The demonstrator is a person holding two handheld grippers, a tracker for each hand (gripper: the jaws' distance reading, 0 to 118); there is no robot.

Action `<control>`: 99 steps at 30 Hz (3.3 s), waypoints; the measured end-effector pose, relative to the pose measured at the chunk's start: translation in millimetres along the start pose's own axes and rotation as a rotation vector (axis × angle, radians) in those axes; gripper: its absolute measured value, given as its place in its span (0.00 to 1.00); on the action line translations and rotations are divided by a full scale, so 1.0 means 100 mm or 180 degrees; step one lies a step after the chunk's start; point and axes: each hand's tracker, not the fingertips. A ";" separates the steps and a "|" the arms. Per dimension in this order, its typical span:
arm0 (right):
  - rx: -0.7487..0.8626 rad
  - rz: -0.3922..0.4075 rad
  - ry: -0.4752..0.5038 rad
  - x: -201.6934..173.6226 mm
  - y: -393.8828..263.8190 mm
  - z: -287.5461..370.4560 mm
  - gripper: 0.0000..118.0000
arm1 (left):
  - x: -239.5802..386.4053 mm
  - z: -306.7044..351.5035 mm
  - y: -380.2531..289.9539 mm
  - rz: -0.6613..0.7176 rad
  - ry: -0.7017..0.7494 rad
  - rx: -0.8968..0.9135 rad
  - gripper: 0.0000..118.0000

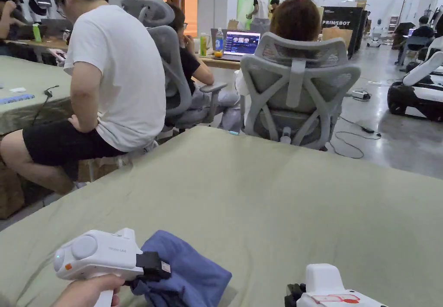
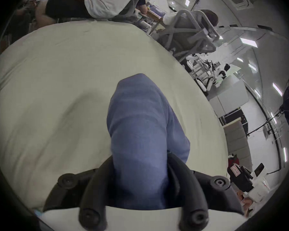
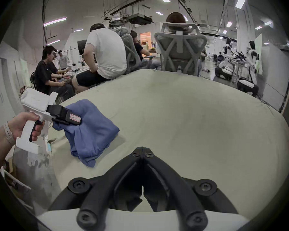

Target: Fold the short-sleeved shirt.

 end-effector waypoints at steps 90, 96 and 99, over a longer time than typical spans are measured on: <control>0.1338 -0.0848 -0.1850 2.77 -0.11 3.54 1.00 | 5.09 0.23 -1.99 -0.2651 -0.0084 0.2452 1.00; 0.1392 -0.0879 -0.1839 2.84 -0.08 3.61 1.00 | 5.09 0.22 -2.01 -0.2644 -0.0079 0.2441 1.00; 0.1393 -0.0933 -0.1830 2.86 -0.10 3.62 1.00 | 5.09 0.21 -2.01 -0.2642 -0.0080 0.2441 1.00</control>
